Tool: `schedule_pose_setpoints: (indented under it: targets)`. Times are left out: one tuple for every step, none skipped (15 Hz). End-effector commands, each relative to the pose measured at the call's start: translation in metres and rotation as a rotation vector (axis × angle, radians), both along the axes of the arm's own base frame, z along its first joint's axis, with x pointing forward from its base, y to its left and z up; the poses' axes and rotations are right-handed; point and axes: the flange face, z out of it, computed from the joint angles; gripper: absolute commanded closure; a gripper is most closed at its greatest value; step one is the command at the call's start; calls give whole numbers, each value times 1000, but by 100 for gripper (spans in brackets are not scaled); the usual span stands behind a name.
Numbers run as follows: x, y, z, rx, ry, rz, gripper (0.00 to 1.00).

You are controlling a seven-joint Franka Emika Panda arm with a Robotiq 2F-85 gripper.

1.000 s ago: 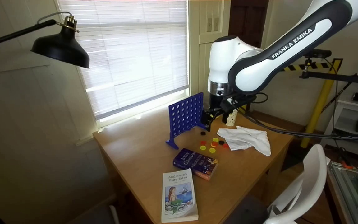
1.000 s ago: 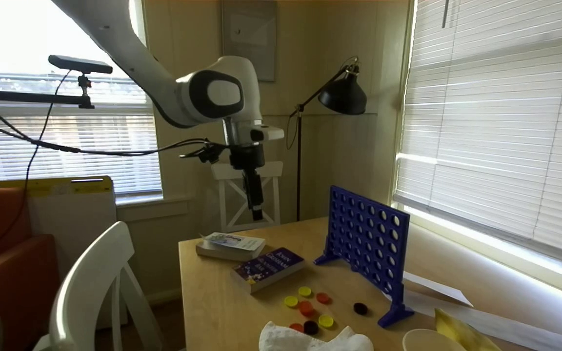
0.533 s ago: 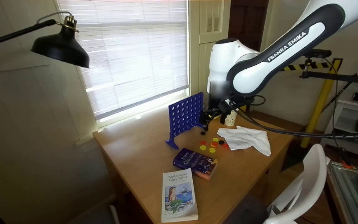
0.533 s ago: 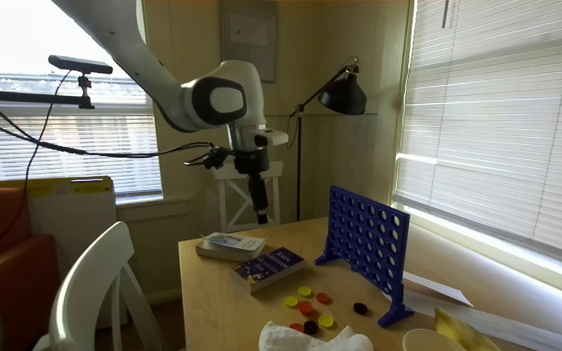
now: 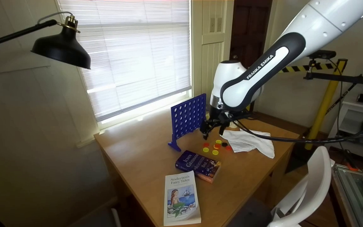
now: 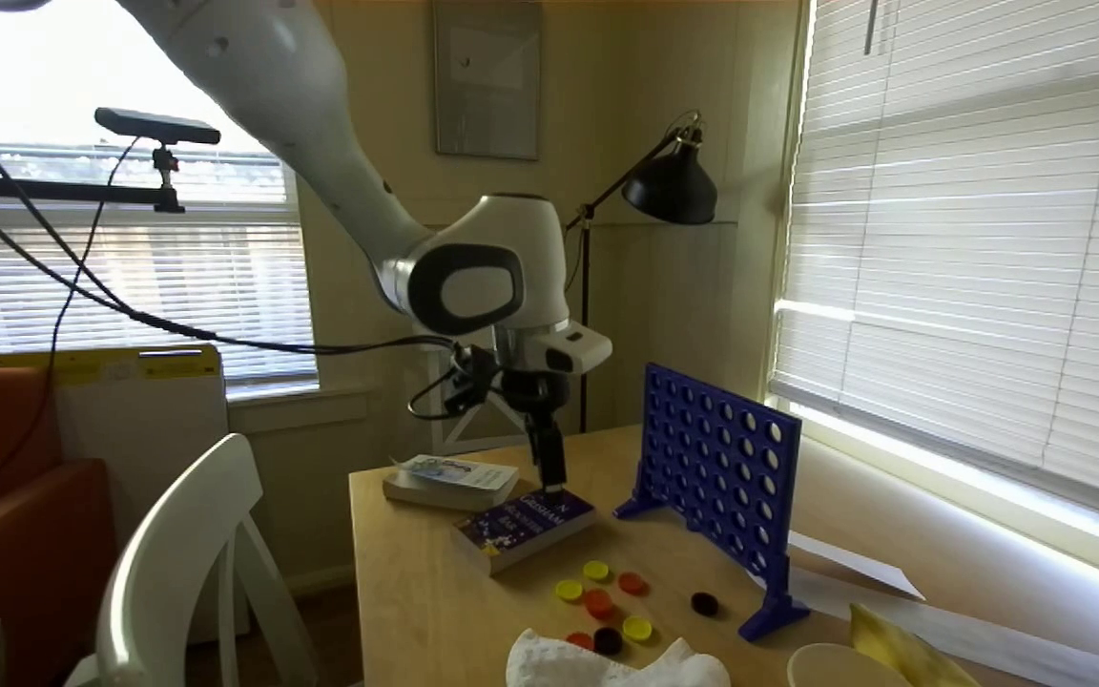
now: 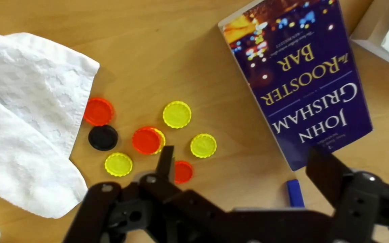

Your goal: Put one yellow disc on the stacked discs

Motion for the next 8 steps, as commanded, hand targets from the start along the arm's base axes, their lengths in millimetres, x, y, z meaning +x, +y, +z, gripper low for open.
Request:
schedule_pose_setpoints:
  targets:
    - [18, -24, -30, 11, -36, -39, 0]
    - [21, -27, -39, 14, -44, -47, 0]
    - [24, -29, -46, 16, -50, -53, 0]
    - [27, -30, -53, 15, -51, -51, 0]
    - [14, -26, -40, 4, -30, -49, 0]
    - [15, -26, -46, 3, -25, -49, 0]
    - [15, -26, -48, 2, -22, -49, 0]
    - [15, -26, -47, 2, -23, -48, 0]
